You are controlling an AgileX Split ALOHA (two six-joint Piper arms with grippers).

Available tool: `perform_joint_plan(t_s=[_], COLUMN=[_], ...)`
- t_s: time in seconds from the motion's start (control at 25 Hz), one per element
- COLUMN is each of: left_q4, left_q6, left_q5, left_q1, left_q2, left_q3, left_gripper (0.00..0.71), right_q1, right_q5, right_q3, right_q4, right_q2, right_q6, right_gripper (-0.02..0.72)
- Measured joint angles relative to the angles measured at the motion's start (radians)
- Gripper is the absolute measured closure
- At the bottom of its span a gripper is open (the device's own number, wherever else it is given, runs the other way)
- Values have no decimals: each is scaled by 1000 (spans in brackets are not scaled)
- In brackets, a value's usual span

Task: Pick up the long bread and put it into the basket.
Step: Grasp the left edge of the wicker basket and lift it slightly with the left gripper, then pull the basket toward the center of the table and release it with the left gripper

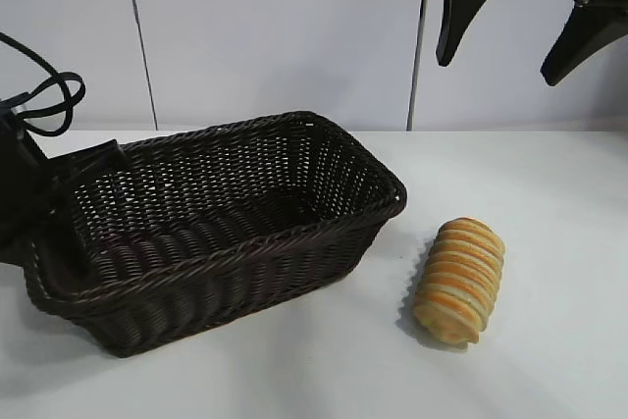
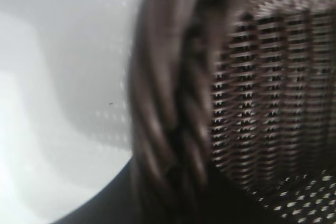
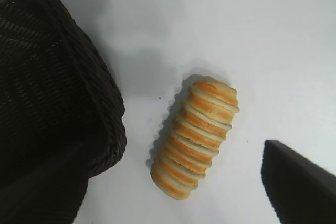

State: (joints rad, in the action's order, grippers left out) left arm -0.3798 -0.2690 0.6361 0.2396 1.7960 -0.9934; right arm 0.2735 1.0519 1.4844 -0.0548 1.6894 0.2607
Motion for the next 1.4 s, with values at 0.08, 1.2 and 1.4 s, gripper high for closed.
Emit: perform_joint_plan(t_s=[0.08, 1.2, 1.4], left_q4=[17, 39, 20], left_q6=[28, 331, 331], left_q5=[59, 314, 275], left_q1=[0, -1, -1], left_q2=[3, 168, 200], left_q3=[-48, -383, -383], left_gripper=[611, 611, 611], right_q1=[0, 0, 0], right_q5=[0, 0, 0], right_q3=[0, 0, 0], right_q4=[0, 0, -3], right_q2=[0, 0, 0], right_q6=[0, -1, -1], right_gripper=[59, 59, 59])
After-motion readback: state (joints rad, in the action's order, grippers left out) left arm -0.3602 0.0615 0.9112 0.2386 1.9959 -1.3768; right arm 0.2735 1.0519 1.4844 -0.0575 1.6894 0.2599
